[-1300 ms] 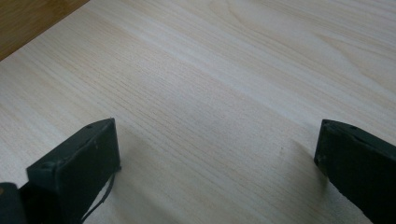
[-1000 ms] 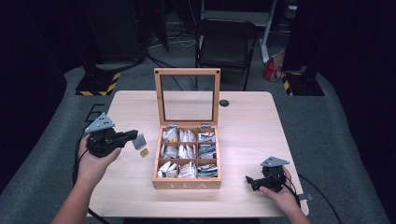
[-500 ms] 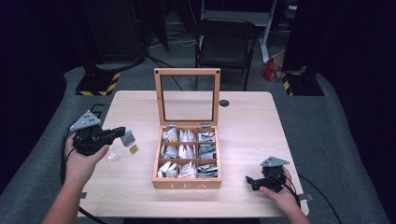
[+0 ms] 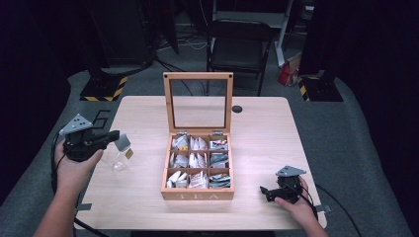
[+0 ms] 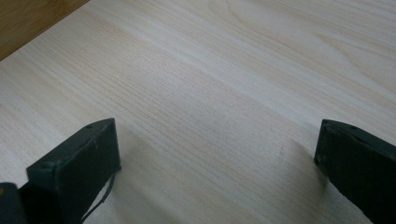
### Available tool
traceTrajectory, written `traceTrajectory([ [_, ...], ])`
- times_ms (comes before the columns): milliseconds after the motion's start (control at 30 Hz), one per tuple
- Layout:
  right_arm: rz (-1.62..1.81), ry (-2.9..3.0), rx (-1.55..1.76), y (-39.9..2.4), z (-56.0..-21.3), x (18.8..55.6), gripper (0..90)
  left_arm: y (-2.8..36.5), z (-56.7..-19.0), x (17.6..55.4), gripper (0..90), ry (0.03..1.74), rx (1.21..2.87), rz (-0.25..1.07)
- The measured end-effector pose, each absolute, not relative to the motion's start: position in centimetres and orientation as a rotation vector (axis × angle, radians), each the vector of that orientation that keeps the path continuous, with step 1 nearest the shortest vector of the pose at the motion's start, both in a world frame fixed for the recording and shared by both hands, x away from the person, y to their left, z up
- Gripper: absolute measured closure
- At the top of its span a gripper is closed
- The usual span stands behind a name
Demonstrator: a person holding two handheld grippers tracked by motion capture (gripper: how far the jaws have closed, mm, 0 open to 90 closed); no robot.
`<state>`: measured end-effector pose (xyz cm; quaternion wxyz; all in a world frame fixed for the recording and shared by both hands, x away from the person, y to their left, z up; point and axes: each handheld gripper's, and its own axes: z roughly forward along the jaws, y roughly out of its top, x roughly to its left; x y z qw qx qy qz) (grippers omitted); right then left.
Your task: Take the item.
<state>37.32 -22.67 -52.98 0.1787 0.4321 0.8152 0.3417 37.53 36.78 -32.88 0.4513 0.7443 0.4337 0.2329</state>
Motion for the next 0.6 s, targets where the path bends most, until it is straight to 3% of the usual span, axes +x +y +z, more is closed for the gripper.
traceTrajectory([
  [600, 0.966, 2.305, 1.222, -22.7, -53.0, 37.3, 0.0, 38.6, -33.4, 38.7, 90.0, 1.145, 1.815, 0.611],
])
